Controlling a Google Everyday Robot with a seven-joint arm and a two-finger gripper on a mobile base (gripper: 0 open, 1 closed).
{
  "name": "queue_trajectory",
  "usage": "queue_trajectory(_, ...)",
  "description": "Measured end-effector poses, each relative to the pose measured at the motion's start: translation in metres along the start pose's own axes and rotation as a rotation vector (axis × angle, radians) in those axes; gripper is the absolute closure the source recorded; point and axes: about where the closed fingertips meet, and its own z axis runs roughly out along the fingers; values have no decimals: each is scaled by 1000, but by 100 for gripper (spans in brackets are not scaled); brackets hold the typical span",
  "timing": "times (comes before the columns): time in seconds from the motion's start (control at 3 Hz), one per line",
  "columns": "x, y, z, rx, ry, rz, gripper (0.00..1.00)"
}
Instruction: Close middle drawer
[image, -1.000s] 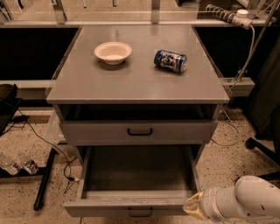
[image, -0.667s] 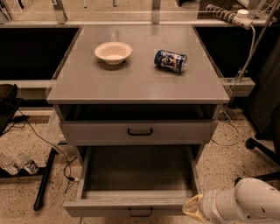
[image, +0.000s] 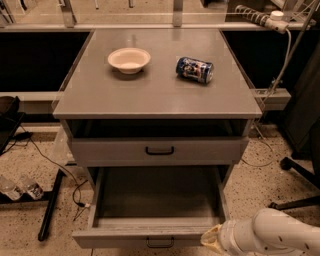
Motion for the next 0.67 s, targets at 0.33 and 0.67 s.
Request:
queue_trajectory(0.33, 12, -9, 25, 17, 0, 17, 100)
queue_trajectory(0.67, 21, -10, 42, 27, -5, 19, 100)
